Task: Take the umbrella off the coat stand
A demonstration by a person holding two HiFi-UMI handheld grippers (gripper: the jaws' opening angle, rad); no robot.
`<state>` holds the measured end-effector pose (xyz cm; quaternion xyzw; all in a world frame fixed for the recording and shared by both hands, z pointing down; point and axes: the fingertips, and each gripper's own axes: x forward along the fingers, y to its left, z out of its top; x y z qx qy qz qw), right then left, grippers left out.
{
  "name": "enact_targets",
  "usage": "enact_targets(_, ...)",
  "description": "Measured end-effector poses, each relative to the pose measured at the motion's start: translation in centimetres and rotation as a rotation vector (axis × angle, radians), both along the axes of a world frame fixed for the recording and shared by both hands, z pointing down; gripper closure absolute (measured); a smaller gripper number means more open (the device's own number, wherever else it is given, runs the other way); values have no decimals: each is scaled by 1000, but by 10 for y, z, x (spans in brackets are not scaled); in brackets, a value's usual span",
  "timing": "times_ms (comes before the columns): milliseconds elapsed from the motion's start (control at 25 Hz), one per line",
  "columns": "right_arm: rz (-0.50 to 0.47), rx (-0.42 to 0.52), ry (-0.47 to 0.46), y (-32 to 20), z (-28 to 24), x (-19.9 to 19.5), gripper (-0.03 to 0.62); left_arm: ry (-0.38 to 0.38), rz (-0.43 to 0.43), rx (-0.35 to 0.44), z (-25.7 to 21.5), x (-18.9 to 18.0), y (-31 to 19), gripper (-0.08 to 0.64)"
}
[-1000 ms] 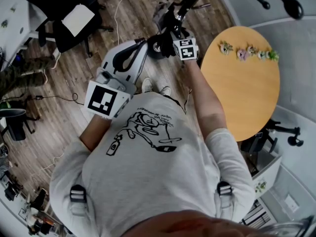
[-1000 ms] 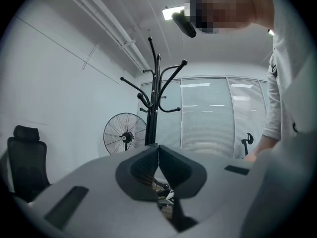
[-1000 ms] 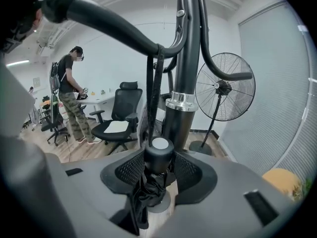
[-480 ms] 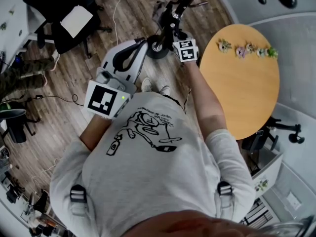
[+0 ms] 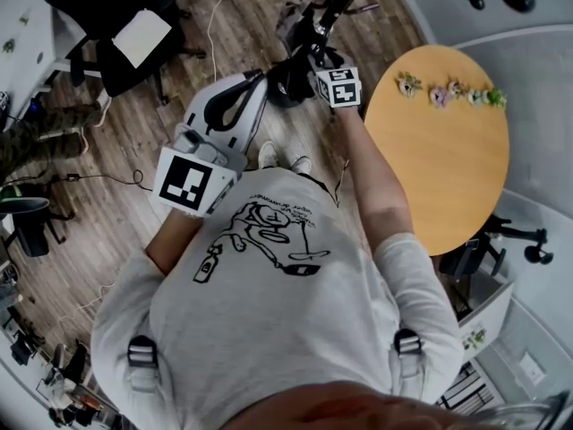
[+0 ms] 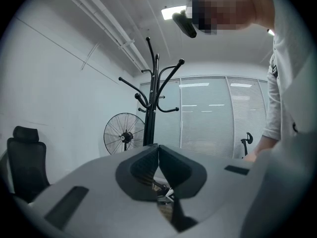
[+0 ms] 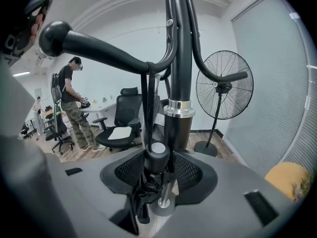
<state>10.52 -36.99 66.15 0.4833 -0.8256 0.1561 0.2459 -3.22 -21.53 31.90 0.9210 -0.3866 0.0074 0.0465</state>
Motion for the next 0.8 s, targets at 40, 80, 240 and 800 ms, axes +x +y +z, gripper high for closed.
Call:
enact_targets(40,-2,0,-5,-1,1,-1,394,-1,-2,-1,0,0,0,551)
enact_targets(80,-5,-2,-9,-3,2,-3,390,-2,-5,-1,0,-1,0,551)
enact_targets(240,-13,-27,-6,-5,11,-6,371,-9,-16,0,0,-4,-2,551)
enact_targets(800,-15,-21,17,-16,25,-9,377,-24,-41,-1,0,-13,-9,551)
